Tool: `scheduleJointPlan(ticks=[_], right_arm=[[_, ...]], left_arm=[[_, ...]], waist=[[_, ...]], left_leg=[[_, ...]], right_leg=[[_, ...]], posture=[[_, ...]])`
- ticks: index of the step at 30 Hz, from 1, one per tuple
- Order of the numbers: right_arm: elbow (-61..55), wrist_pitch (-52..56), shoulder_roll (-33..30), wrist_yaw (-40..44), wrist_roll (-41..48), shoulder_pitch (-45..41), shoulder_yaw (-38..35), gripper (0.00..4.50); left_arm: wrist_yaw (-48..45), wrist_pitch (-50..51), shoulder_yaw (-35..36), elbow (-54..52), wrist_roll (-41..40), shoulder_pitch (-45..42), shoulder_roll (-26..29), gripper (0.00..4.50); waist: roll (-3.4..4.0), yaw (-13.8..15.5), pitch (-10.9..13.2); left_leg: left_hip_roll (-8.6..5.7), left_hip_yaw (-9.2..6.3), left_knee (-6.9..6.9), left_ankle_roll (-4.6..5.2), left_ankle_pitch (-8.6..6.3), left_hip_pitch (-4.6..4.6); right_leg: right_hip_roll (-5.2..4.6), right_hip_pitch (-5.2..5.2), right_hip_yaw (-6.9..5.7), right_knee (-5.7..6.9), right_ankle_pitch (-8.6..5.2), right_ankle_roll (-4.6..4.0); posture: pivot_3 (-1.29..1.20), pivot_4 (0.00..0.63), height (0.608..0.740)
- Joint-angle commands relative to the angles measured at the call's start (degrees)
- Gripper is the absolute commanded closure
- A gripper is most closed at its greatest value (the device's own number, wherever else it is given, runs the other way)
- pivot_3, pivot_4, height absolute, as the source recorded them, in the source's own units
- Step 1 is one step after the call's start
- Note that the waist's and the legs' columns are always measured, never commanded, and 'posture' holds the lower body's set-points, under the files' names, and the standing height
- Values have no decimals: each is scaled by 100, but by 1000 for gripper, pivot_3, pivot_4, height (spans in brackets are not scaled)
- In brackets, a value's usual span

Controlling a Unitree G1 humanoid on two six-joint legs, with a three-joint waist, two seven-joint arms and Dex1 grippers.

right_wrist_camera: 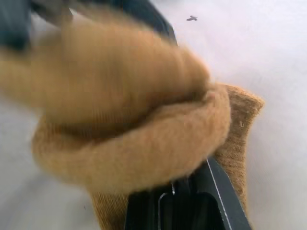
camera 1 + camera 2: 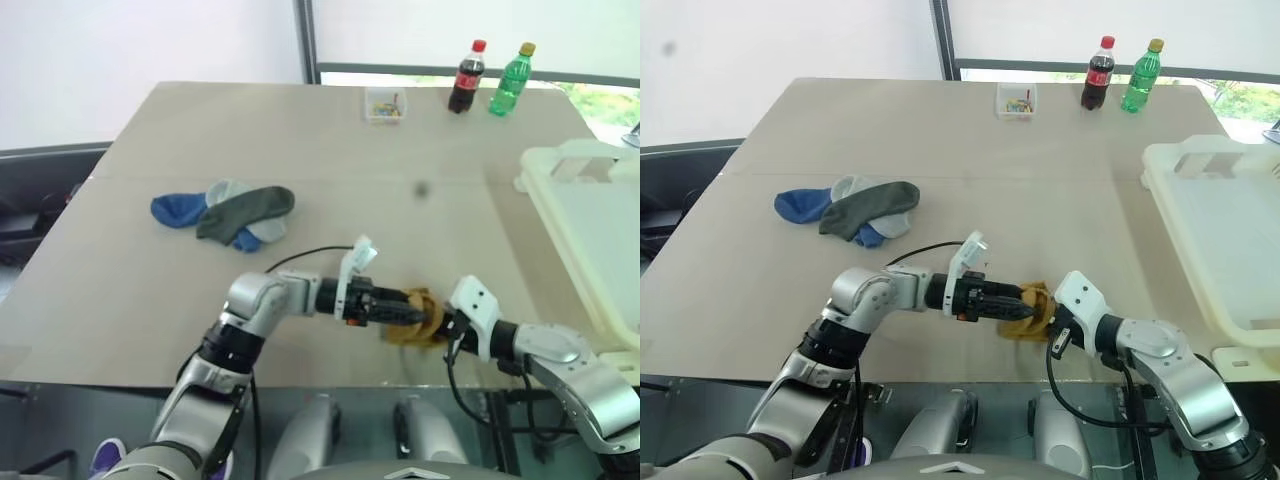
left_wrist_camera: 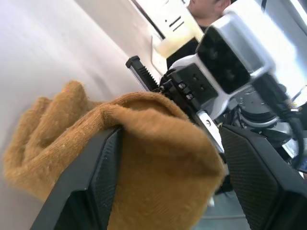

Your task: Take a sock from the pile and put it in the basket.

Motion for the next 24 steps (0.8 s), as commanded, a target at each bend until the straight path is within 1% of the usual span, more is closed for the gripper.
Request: scheduleJointPlan(ticks=[1, 8, 10, 15, 18, 24], right_arm=[[-363, 109, 16, -123, 121, 58, -167, 4479], [-736, 300, 56, -476, 139, 246, -351, 4479], [-895, 366, 36, -554, 143, 315, -426, 4479], [-1305, 478, -157, -751, -3, 553, -665, 4479], [-1532, 499, -284, -819, -66, 754, -827, 4479], [-2212, 544, -282, -873, 117, 1322, -1665, 4479]], left_arm=[[-130, -165, -147, 246, 113, -181, -265, 1143], [79, -663, -511, 1001, 843, -216, -637, 1143], [153, -783, -558, 1212, 1040, -196, -687, 1143], [130, -1115, -681, 1523, 1411, -141, -706, 1143], [133, -1231, -656, 1647, 1485, -140, -748, 1143], [-54, -1679, -771, 1754, 1711, -162, -634, 1143]], waist=[[0, 6, 1], [1, 26, 0], [2, 49, 0], [3, 105, -4], [4, 108, -6], [8, 96, -11]], left_leg=[[-1, 0, 1, 0, 0, -2], [-2, -3, 0, 0, 0, -3], [-4, -3, 1, 0, 0, -3], [-9, -16, 6, 0, 0, -1], [-17, -26, 12, 0, 0, -1], [-18, -35, 14, 0, 0, -2]], right_leg=[[0, 0, 0, -1, 0, 0], [-2, -1, -3, -1, -2, 3], [-4, 0, -3, -1, -11, 18], [-12, 9, -16, -2, -14, 22], [-21, 18, -27, -3, -18, 21], [-22, 22, -34, -4, -20, 27]], posture=[[0, 150, 740], [0, 150, 740], [0, 150, 740], [0, 150, 740], [0, 150, 740], [0, 150, 740]])
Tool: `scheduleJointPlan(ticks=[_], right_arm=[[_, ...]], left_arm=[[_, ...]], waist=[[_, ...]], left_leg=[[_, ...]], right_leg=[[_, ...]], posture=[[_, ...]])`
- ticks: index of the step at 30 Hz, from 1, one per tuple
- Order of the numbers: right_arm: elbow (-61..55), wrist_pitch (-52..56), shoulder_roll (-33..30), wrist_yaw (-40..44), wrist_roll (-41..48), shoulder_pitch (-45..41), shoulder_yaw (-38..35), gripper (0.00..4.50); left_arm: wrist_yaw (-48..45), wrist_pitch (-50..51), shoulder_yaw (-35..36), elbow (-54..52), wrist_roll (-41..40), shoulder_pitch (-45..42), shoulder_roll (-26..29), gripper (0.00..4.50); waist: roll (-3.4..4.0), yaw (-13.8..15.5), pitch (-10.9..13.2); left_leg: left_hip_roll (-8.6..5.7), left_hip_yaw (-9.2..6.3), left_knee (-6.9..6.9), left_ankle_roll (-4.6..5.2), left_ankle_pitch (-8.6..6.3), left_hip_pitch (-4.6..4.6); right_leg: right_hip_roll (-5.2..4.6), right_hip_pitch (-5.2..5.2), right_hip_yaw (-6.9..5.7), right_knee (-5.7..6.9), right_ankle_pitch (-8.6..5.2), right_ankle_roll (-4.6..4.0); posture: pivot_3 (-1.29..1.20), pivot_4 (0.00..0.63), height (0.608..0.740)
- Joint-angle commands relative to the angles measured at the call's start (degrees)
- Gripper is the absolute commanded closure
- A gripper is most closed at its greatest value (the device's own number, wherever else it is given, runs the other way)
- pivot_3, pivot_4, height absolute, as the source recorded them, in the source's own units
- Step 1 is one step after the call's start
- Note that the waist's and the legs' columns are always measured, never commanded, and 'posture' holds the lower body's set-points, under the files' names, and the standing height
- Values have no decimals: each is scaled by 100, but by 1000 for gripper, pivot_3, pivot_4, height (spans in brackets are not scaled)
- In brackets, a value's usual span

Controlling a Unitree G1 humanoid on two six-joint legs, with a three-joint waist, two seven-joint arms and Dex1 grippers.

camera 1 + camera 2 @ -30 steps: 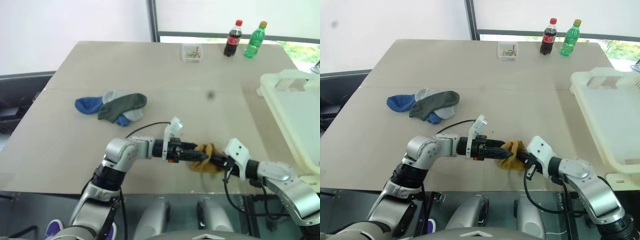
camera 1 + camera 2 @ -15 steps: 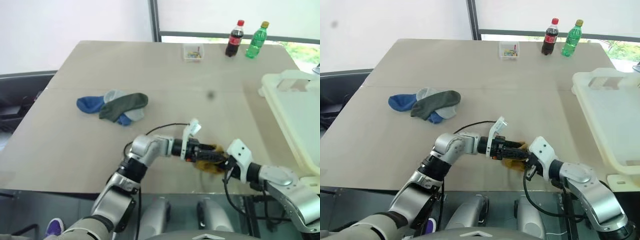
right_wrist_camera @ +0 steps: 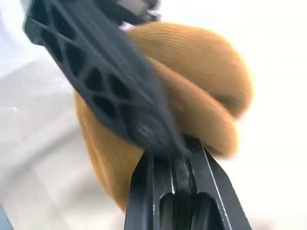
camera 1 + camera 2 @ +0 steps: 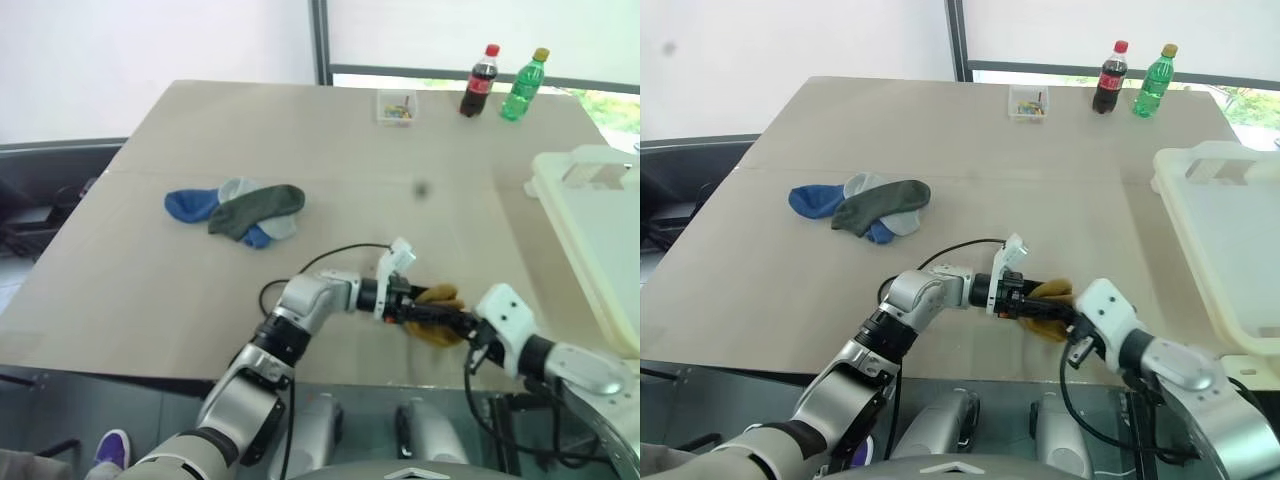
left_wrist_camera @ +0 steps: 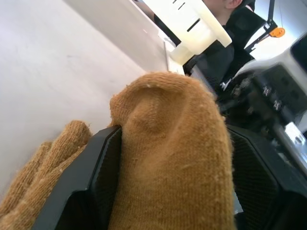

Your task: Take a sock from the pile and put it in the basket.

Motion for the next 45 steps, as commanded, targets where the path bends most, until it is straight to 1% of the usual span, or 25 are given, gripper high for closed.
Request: scheduleJointPlan(ticks=[1, 5, 7, 9, 11, 14, 16, 18, 22, 25, 28, 30, 35, 40, 43, 45], right_arm=[[-677, -117, 20, -29, 177, 154, -657, 4479], [-957, -160, 113, 116, 508, 481, -1163, 4479], [-957, -170, 137, 101, 553, 548, -1256, 4479], [-921, -178, 159, 84, 611, 521, -1298, 4479], [-879, -75, 237, 4, 796, 311, -1310, 4479], [-759, 122, 298, -152, 948, -183, -1084, 4479], [-625, 222, 269, -227, 903, -556, -798, 4479], [-532, 244, 234, -238, 868, -803, -585, 4479], [-153, 348, 271, -257, 801, -1578, 76, 4479], [116, 339, 268, -228, 694, -1965, 446, 4479], [304, 313, 281, -168, 680, -2250, 678, 4479], [378, 282, 257, -102, 680, -2359, 779, 4479], [503, 235, 29, 118, 570, -2366, 1002, 4479], [546, 175, -242, 311, 497, -2229, 946, 4479], [626, 26, -485, 544, 400, -2064, 1087, 4479], [815, -192, -639, 661, 175, -1993, 1269, 4479]], left_arm=[[129, -78, -193, 434, 505, 132, 150, 1143], [142, -226, -143, 417, 564, 155, 182, 1143], [158, -370, -135, 310, 619, 203, 229, 1143], [117, -655, -179, 109, 725, 287, 335, 1143], [101, -977, -133, -94, 798, 398, 435, 1143], [50, -1418, -5, -397, 849, 531, 601, 1143], [-65, -1495, 123, -677, 725, 596, 722, 1143], [-175, -1486, 165, -900, 626, 642, 834, 1143], [-541, -1389, 274, -1548, 358, 743, 1154, 1143], [-669, -1288, 290, -1794, 292, 773, 1299, 1143], [-747, -1232, 303, -1959, 277, 811, 1461, 1143], [-793, -1181, 320, -2083, 254, 853, 1578, 1143], [-669, -1089, 401, -2239, 232, 939, 1681, 1143], [-524, -1090, 448, -2247, 250, 944, 1617, 1143], [-559, -1022, 562, -2394, 162, 1017, 1759, 1143], [-553, -977, 626, -2459, 126, 1056, 1849, 1143]], waist=[[7, -9, -10], [0, -6, -21], [-1, -9, -24], [-3, -21, -27], [-2, -34, -27], [-1, -63, -26], [-1, -111, -24], [3, -107, -21], [9, -131, -7], [17, -108, 1], [18, -88, 1], [18, -89, 1], [20, -67, 3], [20, -48, 3], [20, -45, 3], [21, -59, 4]], left_leg=[[0, 1, 0, 0, 0, 3], [7, -4, 0, -1, 0, 10], [8, -5, 1, 0, 0, 10], [9, -3, 2, -1, 0, 11], [14, -1, 2, -1, -1, 12], [27, 1, 1, -2, -1, 13], [32, 2, -1, -2, -1, 13], [32, 1, -3, -2, -1, 6], [27, 3, -11, -1, -1, -11], [20, 0, -15, -1, -1, -21], [9, -5, -13, -1, 1, -66], [2, -6, -6, -1, 2, -94], [-2, -10, -7, 0, 1, -94], [-2, -10, -7, 0, 1, -91], [-2, -9, -7, 0, 1, -90], [-1, -9, -7, 0, 1, -89]], right_leg=[[0, 2, 2, 0, 0, 0], [-2, 11, -3, 0, -12, -12], [-3, 11, -3, 0, -13, -15], [-6, 12, 0, 0, -14, -16], [-9, 11, 2, 0, -14, -17], [-4, 6, 2, 0, -14, -18], [-1, 3, 1, 0, -14, -19], [-2, -3, -3, 0, -14, -20], [-4, -19, -2, -4, -14, -22], [-3, -30, -6, -8, -3, -36], [3, -73, -12, -6, 15, -23], [2, -98, -12, 1, 17, -23], [0, -97, -16, 1, 16, -23], [2, -96, -16, 2, 16, -23], [2, -95, -16, 2, 16, -23], [2, -95, -15, 2, 16, -23]], posture=[[0, 150, 740], [0, 150, 740], [0, 150, 740], [0, 150, 740], [0, 150, 740], [0, 150, 740], [0, 150, 740], [0, 150, 740], [0, 150, 740], [0, 150, 740], [0, 150, 740], [0, 150, 740], [0, 150, 740], [0, 150, 740], [0, 150, 740], [0, 150, 740]])
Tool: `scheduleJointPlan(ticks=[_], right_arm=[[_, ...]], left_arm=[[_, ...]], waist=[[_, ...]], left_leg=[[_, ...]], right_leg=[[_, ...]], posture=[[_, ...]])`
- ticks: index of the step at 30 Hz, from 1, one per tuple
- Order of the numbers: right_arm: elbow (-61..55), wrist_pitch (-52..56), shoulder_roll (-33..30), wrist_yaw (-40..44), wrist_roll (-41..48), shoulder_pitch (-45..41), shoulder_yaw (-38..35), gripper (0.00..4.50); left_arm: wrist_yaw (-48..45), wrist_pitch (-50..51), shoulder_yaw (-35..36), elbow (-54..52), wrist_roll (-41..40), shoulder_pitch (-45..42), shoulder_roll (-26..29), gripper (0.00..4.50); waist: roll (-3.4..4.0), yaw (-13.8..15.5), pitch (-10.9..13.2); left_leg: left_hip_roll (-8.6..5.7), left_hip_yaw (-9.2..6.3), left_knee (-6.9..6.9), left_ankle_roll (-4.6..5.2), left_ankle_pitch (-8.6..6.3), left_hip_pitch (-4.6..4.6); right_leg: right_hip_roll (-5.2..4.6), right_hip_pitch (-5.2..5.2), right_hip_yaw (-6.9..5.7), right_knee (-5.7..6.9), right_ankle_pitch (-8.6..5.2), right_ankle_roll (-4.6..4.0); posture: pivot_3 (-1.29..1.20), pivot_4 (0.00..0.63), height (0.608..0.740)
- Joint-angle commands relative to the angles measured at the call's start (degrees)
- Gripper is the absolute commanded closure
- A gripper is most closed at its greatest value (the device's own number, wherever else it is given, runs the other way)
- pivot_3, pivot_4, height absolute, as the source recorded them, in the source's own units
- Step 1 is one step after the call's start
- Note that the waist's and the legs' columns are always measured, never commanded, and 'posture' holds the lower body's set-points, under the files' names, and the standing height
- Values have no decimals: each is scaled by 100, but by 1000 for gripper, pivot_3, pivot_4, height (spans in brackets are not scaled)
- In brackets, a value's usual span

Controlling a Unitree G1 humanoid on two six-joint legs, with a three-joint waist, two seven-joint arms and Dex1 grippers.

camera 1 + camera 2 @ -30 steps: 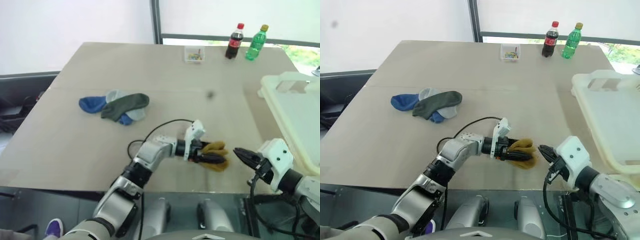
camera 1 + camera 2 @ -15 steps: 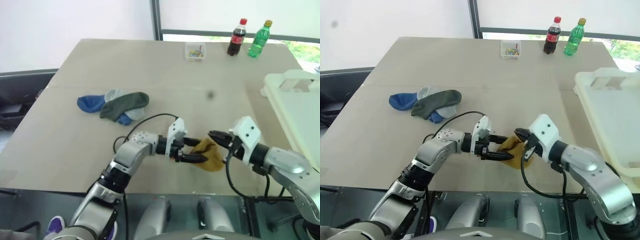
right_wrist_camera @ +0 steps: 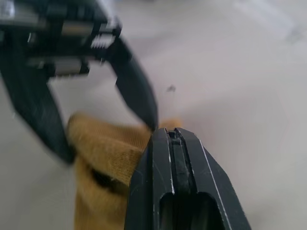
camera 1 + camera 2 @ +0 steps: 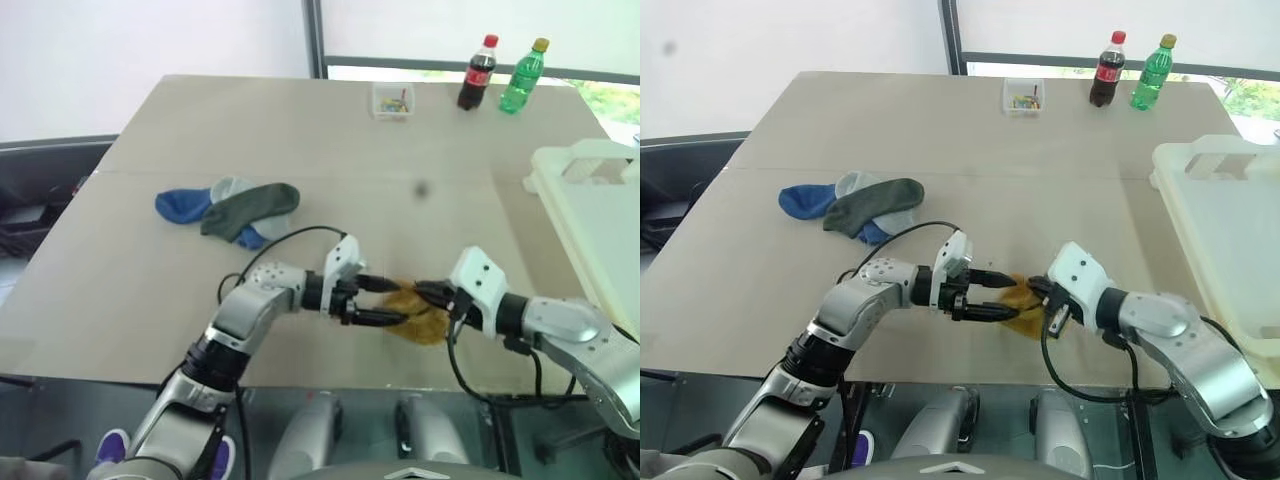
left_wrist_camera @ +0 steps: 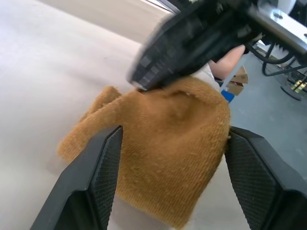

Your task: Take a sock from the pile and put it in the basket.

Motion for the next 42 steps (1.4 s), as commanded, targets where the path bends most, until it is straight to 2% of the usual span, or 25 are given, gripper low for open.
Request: scheduleJointPlan(ticks=[1, 7, 9, 10, 12, 13, 18, 19, 24, 27, 33, 38, 42], right_arm=[[271, -472, -198, 224, -377, 82, 230, 4479], [915, -1010, -133, 333, -728, 134, 322, 4479], [866, -793, 222, 294, -147, 36, -118, 4479], [829, -704, 361, 271, 59, 3, -289, 3963], [574, -552, 413, 265, 276, 27, -542, 3446], [440, -448, 397, 265, 381, 90, -636, 2886], [-32, 49, 310, 224, 798, 417, -879, 669], [-74, 140, 295, 216, 862, 448, -884, 95], [-58, 579, 273, 67, 962, 340, -709, 31], [213, 797, 320, -192, 703, 200, -444, 31], [792, 1338, 763, -623, 677, -26, -311, 31], [1123, 1166, 692, -516, 229, -153, 437, 31], [1544, 639, 562, -325, -360, -268, 1161, 31]], left_arm=[[-47, 23, 220, -356, -152, 84, 144, 1143], [-10, -115, 407, -546, -143, 279, 362, 1143], [36, -218, 514, -586, -120, 386, 441, 1143], [44, -249, 547, -595, -115, 418, 464, 1143], [90, -282, 700, -669, -170, 499, 523, 1143], [134, -322, 777, -699, -176, 539, 548, 1143], [345, -714, 1080, -836, 23, 764, 726, 1143], [406, -857, 1234, -813, -118, 814, 572, 1143], [-9, -1102, 1428, -987, -277, 1014, 924, 1143], [-265, -1316, 1599, -1177, -353, 1244, 1218, 1143], [-258, -1291, 1739, -1446, -429, 1574, 1488, 1143], [-86, -1325, 1712, -1548, -394, 1699, 1442, 1143], [79, -1356, 1681, -1586, -346, 1743, 1380, 1143]], waist=[[0, -1, 0], [0, 1, 0], [-1, -1, 0], [1, -3, 1], [4, 10, 2], [4, 17, 2], [4, 39, 2], [5, 40, 2], [6, 33, 3], [9, 13, 5], [8, 40, 3], [-2, -22, -10], [-9, -125, -19]], left_leg=[[0, 1, 0, 0, 0, 1], [0, 3, 2, 0, 0, 4], [0, 2, 2, 0, 1, 4], [2, 2, 3, -1, 0, 5], [3, 2, 3, -1, 1, 4], [2, 2, 3, -1, 1, 4], [2, -2, 3, 0, 0, 3], [2, -2, 2, 0, 0, 3], [1, 3, 4, -1, 0, 4], [7, 5, 4, -1, 0, 5], [5, 8, 3, -1, 0, 5], [14, 12, 5, -1, 0, 17], [29, 18, 4, -1, 0, 35]], right_leg=[[0, 0, 0, 0, 0, 0], [0, 3, 1, 1, 0, 0], [0, 4, 1, 1, 0, 0], [1, 4, 2, 1, 1, 0], [0, 2, 4, 5, 1, -1], [0, 2, 4, 5, 1, -1], [-2, 2, 1, 3, 1, -1], [-2, 2, 1, 4, 0, -2], [-6, 3, 5, 3, 1, -2], [-4, 0, 7, 4, 1, -3], [-5, 1, 9, 4, 1, -5], [-4, 8, 14, 5, 1, -7], [2, 13, 15, 7, 4, -14]], posture=[[0, 150, 740], [0, 150, 740], [0, 150, 740], [0, 150, 740], [0, 150, 740], [0, 150, 740], [0, 150, 740], [0, 150, 740], [0, 150, 740], [0, 150, 740], [0, 150, 740], [0, 150, 740], [0, 150, 740]])
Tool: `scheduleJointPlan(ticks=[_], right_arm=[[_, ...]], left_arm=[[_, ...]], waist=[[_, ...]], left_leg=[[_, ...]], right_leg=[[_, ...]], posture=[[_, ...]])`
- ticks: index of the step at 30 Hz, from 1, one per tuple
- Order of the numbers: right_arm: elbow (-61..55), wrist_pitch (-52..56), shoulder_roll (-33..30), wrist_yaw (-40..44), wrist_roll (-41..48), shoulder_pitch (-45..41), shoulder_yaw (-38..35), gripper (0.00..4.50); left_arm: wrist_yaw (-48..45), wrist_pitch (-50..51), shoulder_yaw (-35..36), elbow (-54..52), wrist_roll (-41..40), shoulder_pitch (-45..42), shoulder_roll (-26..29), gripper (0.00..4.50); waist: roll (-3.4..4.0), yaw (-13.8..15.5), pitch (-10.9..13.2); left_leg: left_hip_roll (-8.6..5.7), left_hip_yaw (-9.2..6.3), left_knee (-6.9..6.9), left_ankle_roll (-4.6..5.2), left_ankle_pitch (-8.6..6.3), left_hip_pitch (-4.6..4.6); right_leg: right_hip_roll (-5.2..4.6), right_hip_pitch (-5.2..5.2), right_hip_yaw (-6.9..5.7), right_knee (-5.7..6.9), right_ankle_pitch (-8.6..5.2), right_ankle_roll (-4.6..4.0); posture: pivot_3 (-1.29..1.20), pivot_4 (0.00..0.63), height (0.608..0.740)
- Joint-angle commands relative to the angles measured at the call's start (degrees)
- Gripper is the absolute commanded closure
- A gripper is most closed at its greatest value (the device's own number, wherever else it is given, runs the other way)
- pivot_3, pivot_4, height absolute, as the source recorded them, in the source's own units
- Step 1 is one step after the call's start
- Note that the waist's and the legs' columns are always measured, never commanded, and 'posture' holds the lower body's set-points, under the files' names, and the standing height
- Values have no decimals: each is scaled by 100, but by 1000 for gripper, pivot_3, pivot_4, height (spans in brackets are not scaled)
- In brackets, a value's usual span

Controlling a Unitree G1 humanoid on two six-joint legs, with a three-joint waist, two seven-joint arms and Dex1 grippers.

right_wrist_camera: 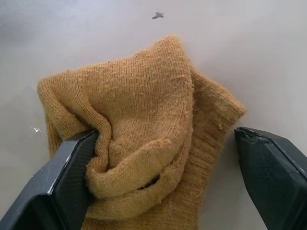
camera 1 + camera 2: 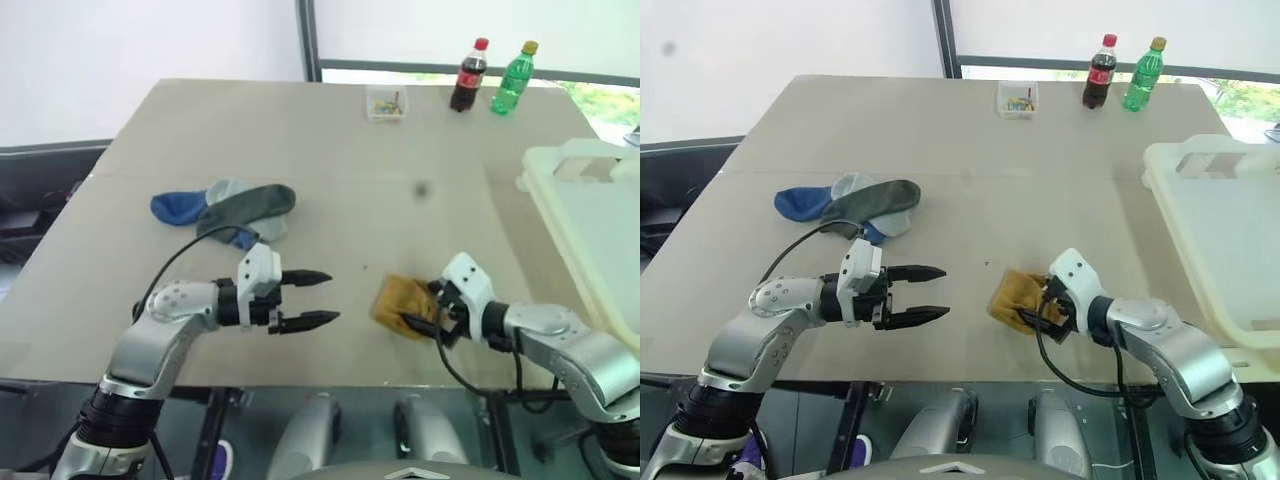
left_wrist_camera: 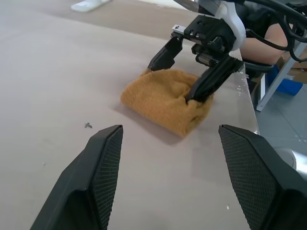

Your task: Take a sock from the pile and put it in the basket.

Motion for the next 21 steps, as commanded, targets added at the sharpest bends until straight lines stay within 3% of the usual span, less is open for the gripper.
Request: scheduleJointPlan(ticks=[1, 5, 8, 11, 14, 16, 21], right_arm=[[644, -357, -182, 153, -622, 65, 772, 31], [875, -629, -166, 291, -734, 77, 765, 31], [878, -556, -102, 322, -514, 136, 392, 793], [865, -553, -173, 387, -446, 171, 150, 1967], [873, -733, -373, 473, -593, 177, 160, 3603], [862, -680, -330, 479, -498, 153, 127, 4233], [683, -686, 264, 397, 141, 75, -555, 4382]], left_arm=[[131, -103, 58, -245, -15, 13, -38, 1143], [260, -99, 25, -285, -11, -5, -102, 1143], [337, -160, 7, -310, 17, -3, -152, 1143], [389, -177, -2, -308, 16, -16, -187, 1143], [458, -217, -72, -304, 67, -45, -252, 1143], [486, -246, -90, -293, 83, -63, -269, 1143], [530, -263, -30, -262, 72, -109, -304, 1143]], waist=[[-1, -29, -1], [-10, -28, -9], [-20, -15, -19], [-25, 3, -22], [-24, 16, -23], [-27, 49, -25], [-25, 59, -22]], left_leg=[[3, 4, -2, 0, 0, 9], [12, 5, -18, 0, -2, 83], [14, 5, -15, 0, -2, 84], [13, 3, -14, -1, -2, 84], [7, 4, -11, -1, -2, 83], [6, 1, -10, -1, -2, 80], [7, -4, -10, -1, -2, 72]], right_leg=[[2, 8, 3, 0, 0, 0], [5, 80, 3, -8, -29, 4], [5, 80, 3, -7, -29, 4], [2, 79, 3, -7, -29, 4], [-5, 79, 4, -7, -29, 5], [-6, 79, 1, -9, -29, 5], [-6, 79, 0, -11, -29, 4]], posture=[[0, 150, 740], [0, 150, 740], [0, 150, 740], [0, 150, 740], [0, 150, 740], [0, 150, 740], [0, 150, 740]])
